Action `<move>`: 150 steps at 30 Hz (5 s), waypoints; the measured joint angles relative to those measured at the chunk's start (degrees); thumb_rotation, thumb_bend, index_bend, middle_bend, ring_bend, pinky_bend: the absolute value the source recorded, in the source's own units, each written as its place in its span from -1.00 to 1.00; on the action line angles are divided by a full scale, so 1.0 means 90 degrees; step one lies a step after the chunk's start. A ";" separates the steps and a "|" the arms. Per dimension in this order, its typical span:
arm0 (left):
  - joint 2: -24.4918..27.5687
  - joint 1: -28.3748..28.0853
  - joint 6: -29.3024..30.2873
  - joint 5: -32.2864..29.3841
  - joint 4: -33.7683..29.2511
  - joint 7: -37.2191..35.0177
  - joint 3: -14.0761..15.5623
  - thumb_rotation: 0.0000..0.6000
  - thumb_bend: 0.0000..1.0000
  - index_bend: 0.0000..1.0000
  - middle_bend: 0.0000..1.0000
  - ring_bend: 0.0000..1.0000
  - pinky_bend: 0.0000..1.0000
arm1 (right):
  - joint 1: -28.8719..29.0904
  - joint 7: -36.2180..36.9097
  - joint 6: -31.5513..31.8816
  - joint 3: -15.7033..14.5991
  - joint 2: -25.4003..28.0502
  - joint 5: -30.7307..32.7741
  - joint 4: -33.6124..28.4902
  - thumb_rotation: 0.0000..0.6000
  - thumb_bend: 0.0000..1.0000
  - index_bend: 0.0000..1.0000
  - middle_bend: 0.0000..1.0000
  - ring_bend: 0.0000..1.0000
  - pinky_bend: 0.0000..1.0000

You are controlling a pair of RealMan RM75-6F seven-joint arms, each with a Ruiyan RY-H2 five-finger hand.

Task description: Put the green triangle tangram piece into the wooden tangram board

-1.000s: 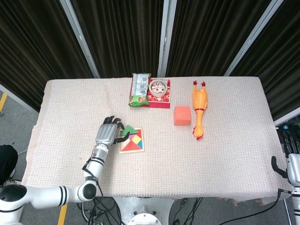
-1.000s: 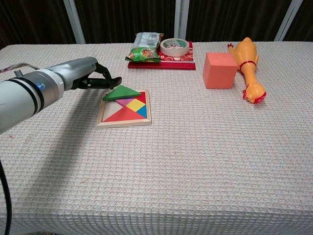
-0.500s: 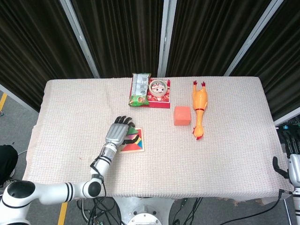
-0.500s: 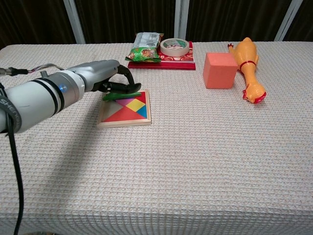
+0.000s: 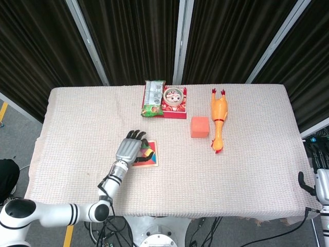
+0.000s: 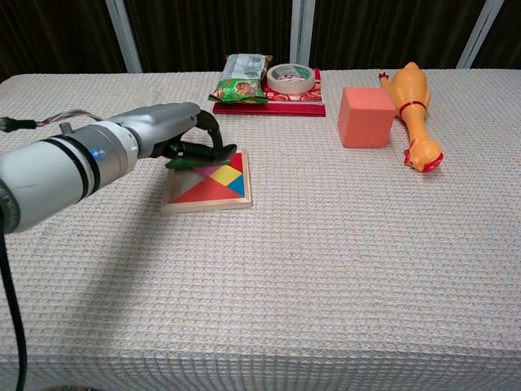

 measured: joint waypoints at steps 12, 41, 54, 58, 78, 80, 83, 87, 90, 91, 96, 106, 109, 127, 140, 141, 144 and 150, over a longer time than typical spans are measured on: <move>0.0007 0.0031 0.0257 0.0214 -0.0051 -0.0069 -0.0125 -0.41 -0.39 -0.40 -0.83 -1.00 -1.00 | -0.0004 -0.0001 0.0006 0.0003 0.0010 0.0003 -0.0013 1.00 -0.15 -1.00 -1.00 -1.00 -1.00; 0.0013 -0.0104 0.0151 -0.1097 0.0353 0.0692 -0.0246 -0.42 -0.40 -0.35 -0.83 -1.00 -1.00 | 0.0007 0.0031 -0.0051 -0.0005 -0.0033 0.0030 0.0069 1.00 -0.14 -1.00 -1.00 -1.00 -1.00; -0.0014 -0.0062 0.0082 -0.0765 0.0376 0.0399 -0.0127 -0.42 -0.40 -0.34 -0.83 -1.00 -1.00 | 0.0021 0.0084 -0.0126 -0.0009 -0.0071 0.0061 0.0156 1.00 -0.13 -1.00 -1.00 -1.00 -1.00; 0.0001 -0.0046 0.0082 -0.0688 0.0294 0.0365 -0.0092 -0.43 -0.40 -0.34 -0.83 -1.00 -1.00 | 0.0025 0.0091 -0.0147 -0.0017 -0.0073 0.0060 0.0159 1.00 -0.14 -1.00 -1.00 -1.00 -1.00; 0.0068 0.0049 0.0232 -0.0413 -0.0123 0.0311 0.0055 -0.42 -0.40 -0.34 -0.83 -1.00 -1.00 | 0.0027 0.0085 -0.0140 -0.0007 -0.0071 0.0061 0.0152 1.00 -0.13 -1.00 -1.00 -1.00 -1.00; 0.0080 0.0062 0.0249 -0.0376 -0.0184 0.0302 0.0072 -0.42 -0.40 -0.34 -0.83 -1.00 -1.00 | 0.0031 0.0081 -0.0147 -0.0005 -0.0072 0.0064 0.0149 1.00 -0.13 -1.00 -1.00 -1.00 -1.00; 0.0113 0.0092 0.0285 -0.0308 -0.0323 0.0285 0.0104 -0.42 -0.40 -0.34 -0.83 -1.00 -1.00 | 0.0028 0.0076 -0.0146 -0.0004 -0.0070 0.0071 0.0141 1.00 -0.13 -1.00 -1.00 -1.00 -1.00; 0.0186 0.0153 0.0349 -0.0219 -0.0551 0.0277 0.0178 -0.40 -0.40 -0.34 -0.83 -1.00 -1.00 | 0.0015 0.0069 -0.0104 0.0005 -0.0056 0.0066 0.0122 1.00 -0.13 -1.00 -1.00 -1.00 -1.00; 0.0214 0.0199 0.0397 -0.0149 -0.0643 0.0288 0.0264 -0.40 -0.40 -0.34 -0.83 -1.00 -1.00 | 0.0013 0.0061 -0.0103 0.0007 -0.0049 0.0069 0.0110 1.00 -0.13 -1.00 -1.00 -1.00 -1.00; 0.0219 0.0211 0.0403 -0.0137 -0.0669 0.0287 0.0280 -0.40 -0.40 -0.33 -0.83 -1.00 -1.00 | 0.0012 0.0056 -0.0106 0.0006 -0.0049 0.0070 0.0108 1.00 -0.13 -1.00 -1.00 -1.00 -1.00; 0.0268 0.0252 0.0417 -0.0064 -0.0823 0.0275 0.0327 -0.41 -0.40 -0.31 -0.83 -1.00 -1.00 | 0.0018 0.0036 -0.0113 0.0008 -0.0044 0.0073 0.0091 1.00 -0.13 -1.00 -1.00 -1.00 -1.00; 0.0347 0.0277 0.0457 -0.0014 -0.1004 0.0307 0.0345 -0.41 -0.40 -0.26 -0.83 -1.00 -1.00 | 0.0025 0.0016 -0.0130 0.0003 -0.0045 0.0073 0.0079 1.00 -0.13 -1.00 -1.00 -1.00 -1.00; 0.0346 0.0293 0.0494 0.0056 -0.1012 0.0270 0.0340 -0.40 -0.40 -0.31 -0.83 -1.00 -1.00 | 0.0023 0.0008 -0.0121 0.0002 -0.0045 0.0068 0.0075 1.00 -0.13 -1.00 -1.00 -1.00 -1.00; 0.0135 0.0141 0.0196 -0.0379 -0.0254 0.0344 0.0151 -0.39 -0.40 -0.35 -0.83 -1.00 -1.00 | 0.0026 0.0090 -0.0158 0.0003 -0.0075 0.0090 0.0165 1.00 -0.13 -1.00 -1.00 -1.00 -1.00; 0.0144 0.0140 0.0237 -0.0253 -0.0475 0.0358 0.0226 -0.40 -0.40 -0.30 -0.83 -1.00 -1.00 | 0.0031 0.0100 -0.0178 0.0004 -0.0084 0.0098 0.0181 1.00 -0.13 -1.00 -1.00 -1.00 -1.00; 0.0139 0.0140 0.0232 -0.0254 -0.0476 0.0358 0.0233 -0.40 -0.40 -0.30 -0.83 -1.00 -1.00 | 0.0032 0.0099 -0.0178 0.0005 -0.0084 0.0097 0.0179 1.00 -0.13 -1.00 -1.00 -1.00 -1.00; 0.0137 0.0146 0.0230 -0.0235 -0.0509 0.0346 0.0251 -0.39 -0.40 -0.30 -0.83 -1.00 -1.00 | 0.0032 0.0100 -0.0184 0.0006 -0.0086 0.0104 0.0184 1.00 -0.13 -1.00 -1.00 -1.00 -1.00; 0.0166 0.0167 0.0235 -0.0161 -0.0668 0.0330 0.0308 -0.39 -0.40 -0.29 -0.83 -1.00 -1.00 | 0.0032 0.0111 -0.0195 0.0004 -0.0091 0.0107 0.0197 1.00 -0.13 -1.00 -1.00 -1.00 -1.00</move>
